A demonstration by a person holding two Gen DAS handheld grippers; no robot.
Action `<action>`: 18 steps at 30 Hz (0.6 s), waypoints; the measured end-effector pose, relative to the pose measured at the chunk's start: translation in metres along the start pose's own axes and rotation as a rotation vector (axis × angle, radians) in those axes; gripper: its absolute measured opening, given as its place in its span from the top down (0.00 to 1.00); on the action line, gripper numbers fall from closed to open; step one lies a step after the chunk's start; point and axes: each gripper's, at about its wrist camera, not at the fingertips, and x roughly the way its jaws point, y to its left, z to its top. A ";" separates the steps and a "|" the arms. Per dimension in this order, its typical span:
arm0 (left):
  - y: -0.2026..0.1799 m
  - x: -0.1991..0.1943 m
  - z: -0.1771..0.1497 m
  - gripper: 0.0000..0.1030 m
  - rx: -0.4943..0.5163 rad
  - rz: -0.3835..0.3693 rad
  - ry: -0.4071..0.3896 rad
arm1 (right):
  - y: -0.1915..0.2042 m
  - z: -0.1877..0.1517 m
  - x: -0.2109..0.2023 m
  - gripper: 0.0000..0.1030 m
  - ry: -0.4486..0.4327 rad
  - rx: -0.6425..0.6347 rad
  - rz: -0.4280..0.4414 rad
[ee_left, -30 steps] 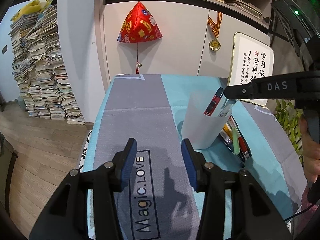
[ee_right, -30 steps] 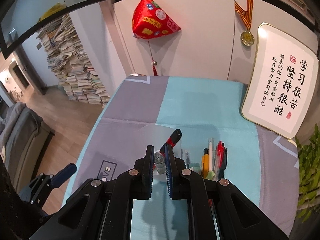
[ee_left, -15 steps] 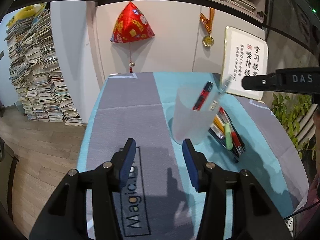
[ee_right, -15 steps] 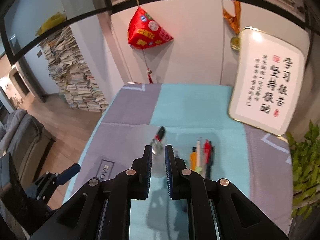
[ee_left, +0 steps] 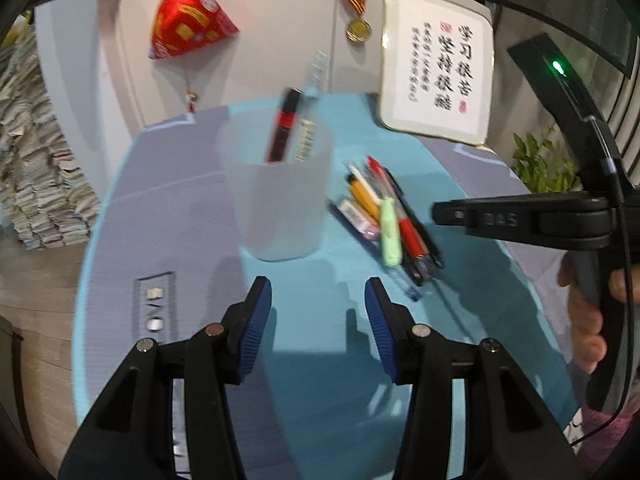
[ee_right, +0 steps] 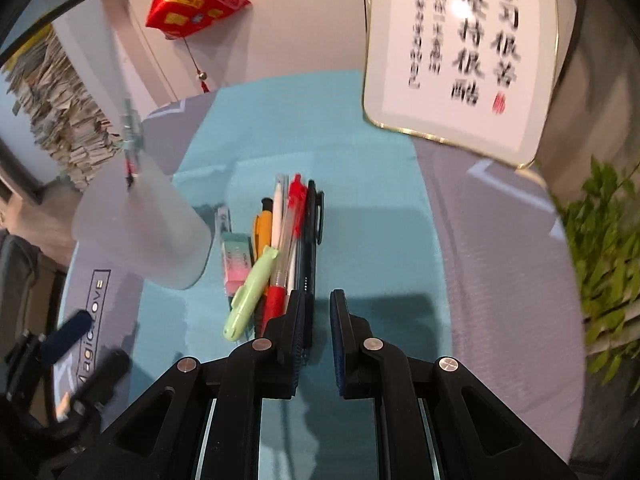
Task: Organize stationery
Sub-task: 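Grasp the dark blue pen with the left tool and lift it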
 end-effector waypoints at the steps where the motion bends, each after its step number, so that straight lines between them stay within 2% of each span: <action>1: -0.003 0.003 0.001 0.55 0.000 -0.013 0.008 | 0.000 0.000 0.002 0.88 0.001 -0.002 0.003; 8: -0.025 0.030 0.007 0.55 0.019 -0.053 0.068 | -0.001 0.002 0.018 0.88 0.018 -0.022 0.009; 12: -0.030 0.044 0.009 0.55 0.029 -0.046 0.098 | -0.002 0.002 0.022 0.88 0.004 -0.047 -0.026; 16: -0.029 0.052 0.013 0.53 0.012 -0.044 0.112 | -0.005 0.003 0.031 0.88 0.015 -0.077 -0.118; 18: -0.029 0.054 0.015 0.54 0.006 -0.038 0.111 | -0.009 0.002 0.028 0.88 0.007 -0.053 -0.087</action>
